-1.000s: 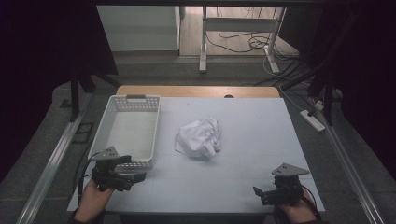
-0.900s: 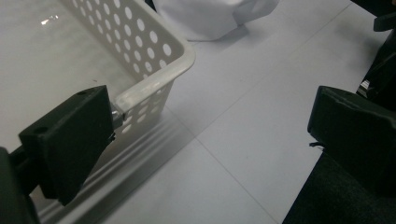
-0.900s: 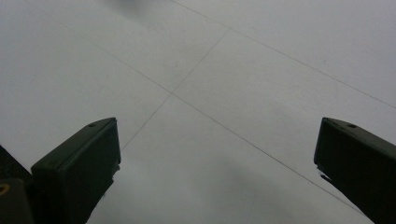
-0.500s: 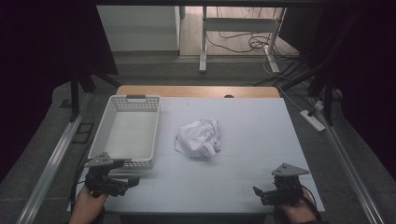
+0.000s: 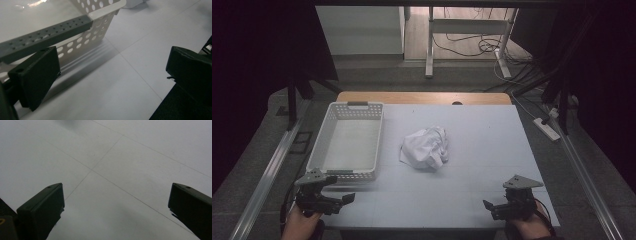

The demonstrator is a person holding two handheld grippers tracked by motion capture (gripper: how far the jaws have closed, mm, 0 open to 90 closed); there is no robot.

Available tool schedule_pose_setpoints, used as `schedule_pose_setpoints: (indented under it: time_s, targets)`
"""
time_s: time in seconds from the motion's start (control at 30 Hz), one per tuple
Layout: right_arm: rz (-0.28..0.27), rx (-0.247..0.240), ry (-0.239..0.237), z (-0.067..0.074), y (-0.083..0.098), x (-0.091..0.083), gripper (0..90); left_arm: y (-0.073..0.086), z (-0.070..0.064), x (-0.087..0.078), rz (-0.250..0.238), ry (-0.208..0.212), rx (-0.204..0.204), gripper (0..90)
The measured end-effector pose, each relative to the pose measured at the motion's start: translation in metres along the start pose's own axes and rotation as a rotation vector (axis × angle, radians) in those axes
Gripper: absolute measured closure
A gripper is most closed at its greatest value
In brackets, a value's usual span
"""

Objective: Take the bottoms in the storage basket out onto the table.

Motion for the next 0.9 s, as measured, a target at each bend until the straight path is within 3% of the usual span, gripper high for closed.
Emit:
schedule_pose_setpoints:
  time_s: [0.57, 0.9]
  targets:
    - [0.0, 0.0, 0.001, 0.0, 0.0, 0.0, 0.6, 0.015, 0.011, -0.009, 0.003, -0.057, -0.014, 0.0]
    - [0.001, 0.0, 0.004, 0.0, 0.0, 0.0, 0.6, 0.022, 0.012, -0.011, 0.054, -0.102, -0.004, 0.0]
Point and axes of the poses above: each handheld gripper's, and its own axes: x roughly forward along the jaws, y roughly out of its underside, z roughly to its left, the point moved 6 cm from there along x, roughly forward along the jaws
